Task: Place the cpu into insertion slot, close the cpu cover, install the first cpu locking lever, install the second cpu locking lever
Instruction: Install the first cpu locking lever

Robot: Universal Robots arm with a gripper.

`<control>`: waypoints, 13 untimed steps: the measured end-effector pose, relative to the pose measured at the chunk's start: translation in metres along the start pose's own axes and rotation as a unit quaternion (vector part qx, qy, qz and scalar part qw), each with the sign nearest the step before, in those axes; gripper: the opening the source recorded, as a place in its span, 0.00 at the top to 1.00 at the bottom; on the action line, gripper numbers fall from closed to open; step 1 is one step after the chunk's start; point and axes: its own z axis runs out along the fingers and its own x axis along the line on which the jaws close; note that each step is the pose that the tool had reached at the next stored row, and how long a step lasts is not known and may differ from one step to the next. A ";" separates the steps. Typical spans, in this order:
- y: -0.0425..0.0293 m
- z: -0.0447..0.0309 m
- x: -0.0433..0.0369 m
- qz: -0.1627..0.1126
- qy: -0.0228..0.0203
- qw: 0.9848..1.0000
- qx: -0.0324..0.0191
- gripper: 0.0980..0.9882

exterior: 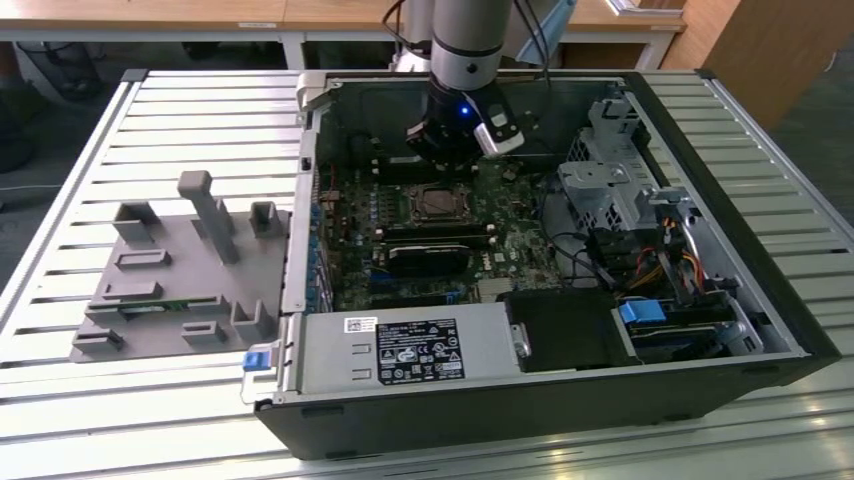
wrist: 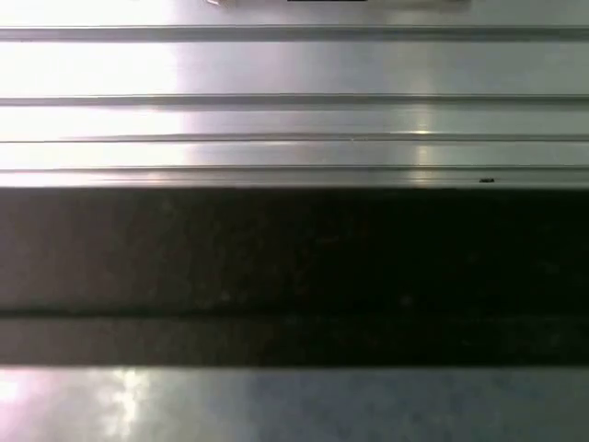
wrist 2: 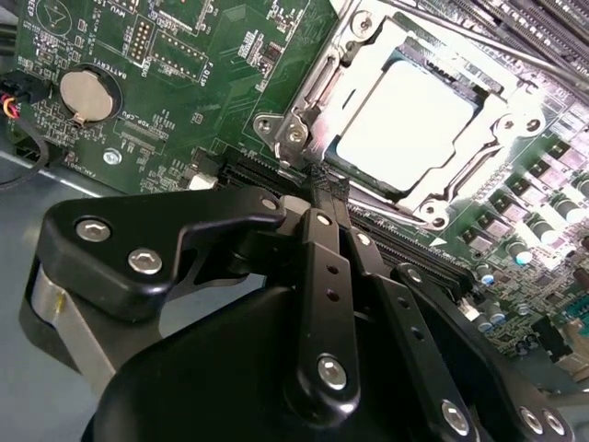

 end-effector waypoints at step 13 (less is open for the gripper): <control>0.0005 0.0030 -0.0015 0.000 0.000 1.000 0.005 0.99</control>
